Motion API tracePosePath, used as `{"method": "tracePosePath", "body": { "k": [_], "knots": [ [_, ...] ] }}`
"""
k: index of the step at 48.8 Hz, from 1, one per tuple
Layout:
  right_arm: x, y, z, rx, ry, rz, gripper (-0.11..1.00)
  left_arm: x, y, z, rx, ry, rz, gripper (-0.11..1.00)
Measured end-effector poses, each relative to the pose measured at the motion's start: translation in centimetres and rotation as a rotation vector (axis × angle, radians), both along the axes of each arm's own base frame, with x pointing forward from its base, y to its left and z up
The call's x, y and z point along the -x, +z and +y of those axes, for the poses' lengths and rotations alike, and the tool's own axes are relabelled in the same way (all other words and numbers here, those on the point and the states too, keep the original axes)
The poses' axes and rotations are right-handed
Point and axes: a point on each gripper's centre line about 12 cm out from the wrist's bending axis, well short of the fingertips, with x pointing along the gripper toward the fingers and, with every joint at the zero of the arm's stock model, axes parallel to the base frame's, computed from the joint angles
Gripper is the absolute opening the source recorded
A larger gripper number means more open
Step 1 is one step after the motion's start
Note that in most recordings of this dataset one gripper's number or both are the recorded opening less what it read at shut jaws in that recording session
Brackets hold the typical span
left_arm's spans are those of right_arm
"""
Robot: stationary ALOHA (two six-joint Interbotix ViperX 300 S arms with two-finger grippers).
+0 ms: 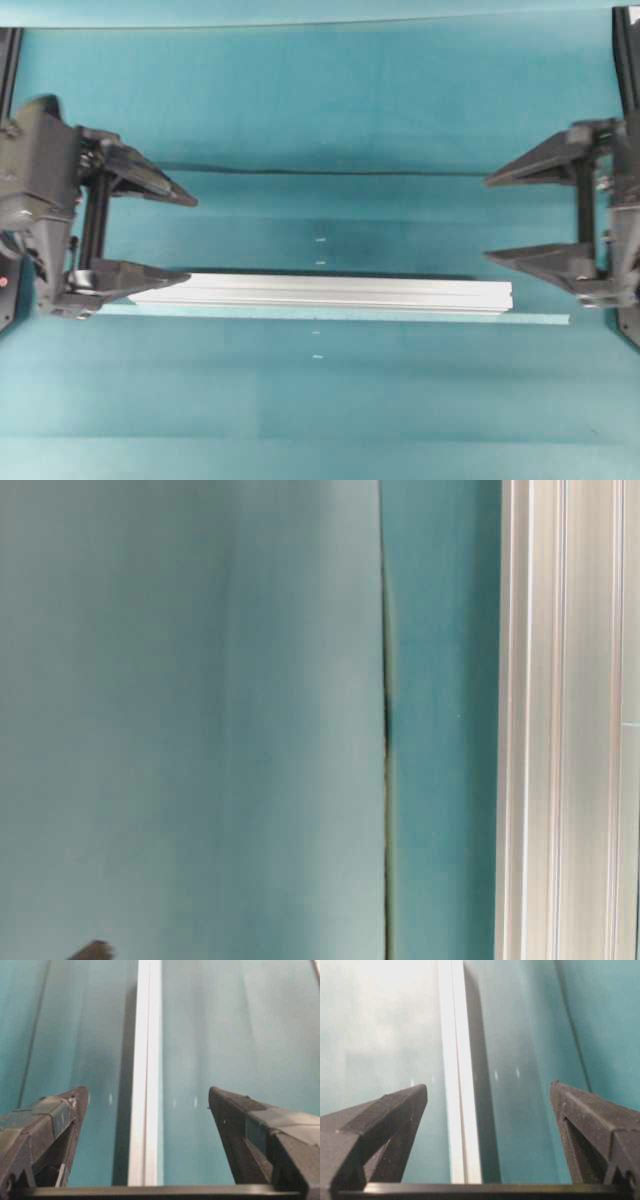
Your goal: Lift the metal rail with both hands and move it towards you.
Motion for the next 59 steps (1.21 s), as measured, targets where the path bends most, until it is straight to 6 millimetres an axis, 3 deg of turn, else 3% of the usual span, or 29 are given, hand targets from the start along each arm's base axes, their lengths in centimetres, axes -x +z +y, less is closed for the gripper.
{"method": "tracePosePath", "body": {
  "k": [12, 32, 59],
  "knots": [
    [1.2, 1.2, 0.1, 0.000, 0.001, -0.060, 0.98, 1.3, 2.3, 0.0, 0.003, -0.002, -0.167, 0.97],
    [2.9, 2.7, 0.1, 0.000, -0.001, -0.143, 0.98, 5.3, 5.3, -0.1, 0.009, -0.008, -0.330, 0.96],
    [3.1, 2.5, 0.1, -0.001, -0.002, -0.143, 0.98, 5.4, 4.8, -0.1, 0.009, -0.008, -0.320, 0.96]
  ]
}}
